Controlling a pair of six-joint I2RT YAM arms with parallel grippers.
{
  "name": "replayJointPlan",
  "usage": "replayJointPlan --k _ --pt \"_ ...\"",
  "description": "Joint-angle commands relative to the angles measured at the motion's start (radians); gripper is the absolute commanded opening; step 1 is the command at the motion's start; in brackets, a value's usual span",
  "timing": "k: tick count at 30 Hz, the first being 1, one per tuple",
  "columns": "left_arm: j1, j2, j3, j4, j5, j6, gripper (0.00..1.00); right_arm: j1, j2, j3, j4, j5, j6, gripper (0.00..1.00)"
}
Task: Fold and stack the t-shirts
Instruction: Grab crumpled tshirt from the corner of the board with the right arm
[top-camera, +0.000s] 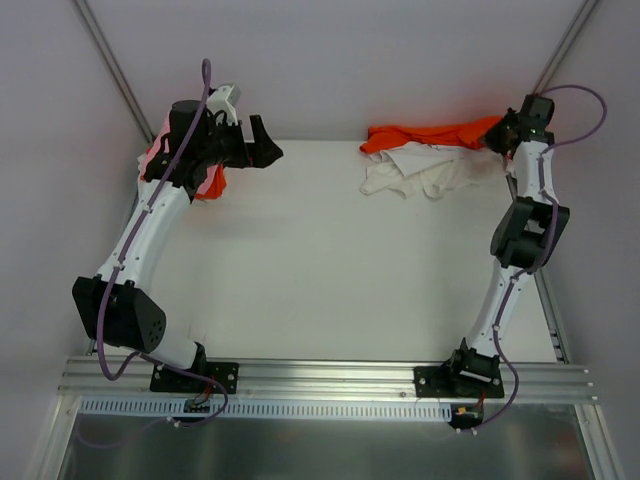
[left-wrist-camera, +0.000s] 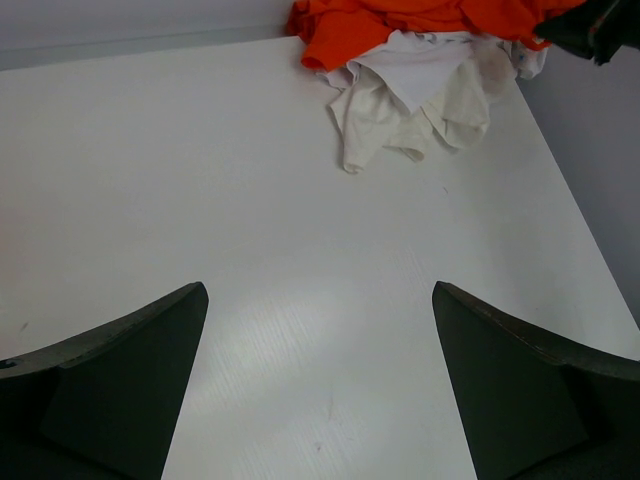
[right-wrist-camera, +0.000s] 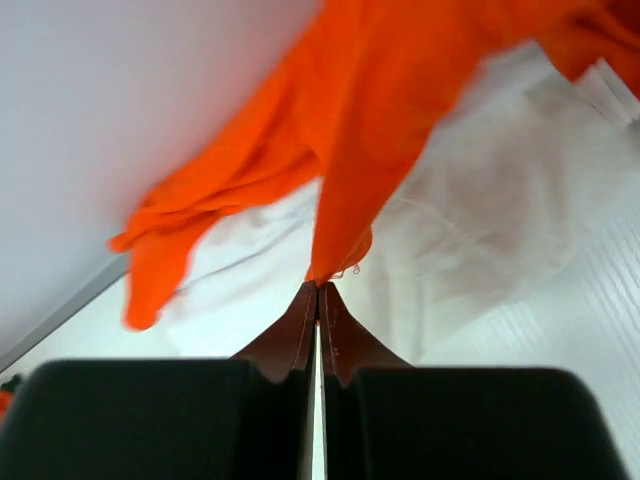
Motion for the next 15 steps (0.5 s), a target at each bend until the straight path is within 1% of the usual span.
replayJointPlan --k 1,7,12,15 --pt "-0.015 -0.052 -0.057 0.096 0.050 -0.020 0.99 0.013 -0.239 0.002 -0.003 -0.058 -0.044 0.00" --pt "-0.017 -0.098 -0.138 0.143 0.089 -0.023 0.99 0.015 -0.395 -0.016 -0.029 -0.070 -0.042 0.00" --pt "-0.017 -0.145 -0.212 0.174 0.113 -0.018 0.99 0.019 -0.515 -0.076 -0.073 -0.093 -0.041 0.00" --pt "-0.020 -0.179 -0.265 0.203 0.136 -0.028 0.99 0.030 -0.585 -0.079 -0.113 -0.102 -0.042 0.00"
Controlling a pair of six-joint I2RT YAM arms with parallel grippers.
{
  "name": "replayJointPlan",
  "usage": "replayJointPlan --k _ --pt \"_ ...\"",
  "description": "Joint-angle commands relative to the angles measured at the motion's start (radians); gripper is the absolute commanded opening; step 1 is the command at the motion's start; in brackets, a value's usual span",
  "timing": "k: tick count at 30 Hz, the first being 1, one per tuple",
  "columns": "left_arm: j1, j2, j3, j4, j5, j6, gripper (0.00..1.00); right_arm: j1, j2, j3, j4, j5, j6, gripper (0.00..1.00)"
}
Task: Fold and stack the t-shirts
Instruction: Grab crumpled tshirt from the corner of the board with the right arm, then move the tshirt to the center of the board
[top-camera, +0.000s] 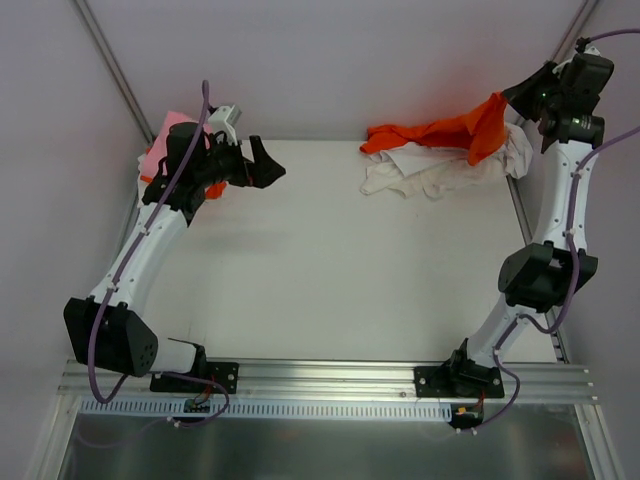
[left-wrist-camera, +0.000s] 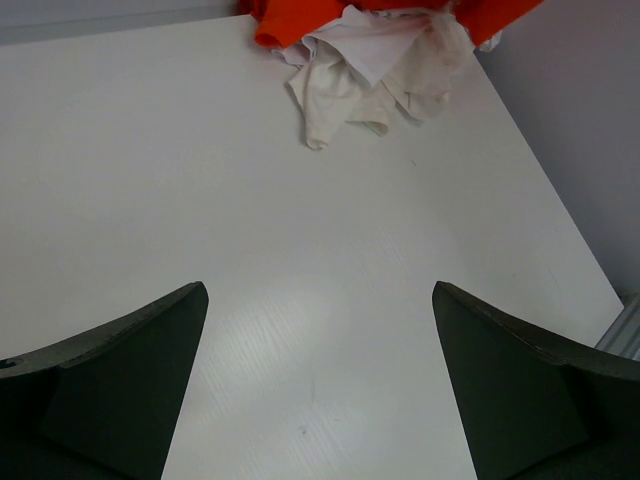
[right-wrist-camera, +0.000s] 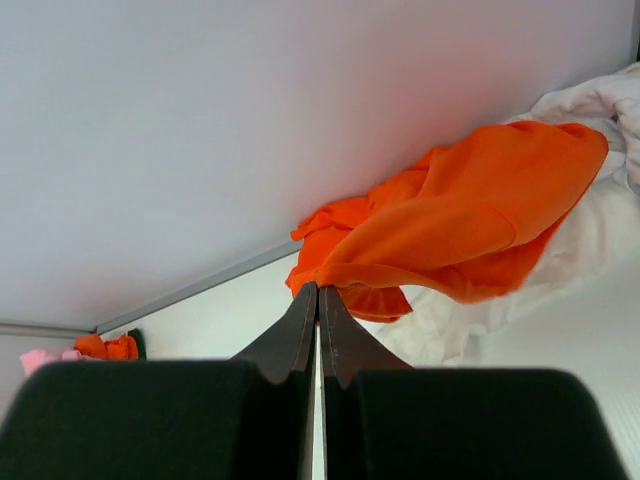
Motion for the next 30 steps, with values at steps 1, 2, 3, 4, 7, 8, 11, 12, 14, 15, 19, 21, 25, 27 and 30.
replayJointPlan --k 1,2,3,4,7,8,11,12,14,15,19,21,25,27,30 --pt "-0.010 -0.069 -0.059 0.082 0.060 -0.018 0.99 0.017 -0.085 0.003 -0.070 -0.037 -0.020 0.00" --pt "-0.011 -0.078 -0.074 0.090 0.065 -0.021 0.99 0.018 -0.113 0.013 -0.111 -0.037 -0.023 0.00" --pt "-0.013 -0.095 -0.103 0.102 0.072 -0.023 0.99 0.020 -0.127 0.022 -0.131 -0.042 -0.030 0.00" --pt "-0.014 -0.101 -0.117 0.108 0.075 -0.024 0.99 0.026 -0.142 0.043 -0.150 -0.043 -0.035 0.00" --pt "-0.017 -0.125 -0.174 0.142 0.083 -0.029 0.99 0.031 -0.200 0.094 -0.223 -0.050 -0.038 0.00" --pt "-0.017 -0.136 -0.206 0.154 0.085 -0.038 0.99 0.032 -0.226 0.111 -0.258 -0.053 -0.040 0.00" --pt "-0.027 -0.144 -0.250 0.186 0.088 -0.055 0.99 0.032 -0.266 0.203 -0.341 -0.079 -0.038 0.00" --pt "-0.030 -0.144 -0.258 0.186 0.088 -0.058 0.98 0.032 -0.277 0.227 -0.363 -0.083 -0.038 0.00" --pt "-0.034 -0.149 -0.275 0.220 0.086 -0.058 0.99 0.031 -0.323 0.266 -0.411 -0.097 -0.033 0.00" --pt "-0.036 -0.149 -0.280 0.223 0.086 -0.058 0.99 0.031 -0.343 0.264 -0.417 -0.100 -0.027 0.00" --pt "-0.046 -0.164 -0.301 0.225 0.078 -0.056 0.99 0.028 -0.490 0.215 -0.492 -0.114 0.000 0.00" --pt "-0.050 -0.172 -0.312 0.226 0.066 -0.059 0.99 0.026 -0.544 0.206 -0.524 -0.128 0.016 0.00" --pt "-0.056 -0.127 -0.330 0.277 0.061 -0.090 0.99 0.026 -0.627 0.163 -0.563 -0.157 0.054 0.00" --pt "-0.059 -0.042 -0.300 0.281 0.095 -0.118 0.99 0.026 -0.687 0.096 -0.563 -0.166 0.066 0.00" --pt "-0.103 0.066 -0.238 0.208 0.169 -0.113 0.99 0.028 -0.746 -0.010 -0.570 -0.162 0.060 0.00"
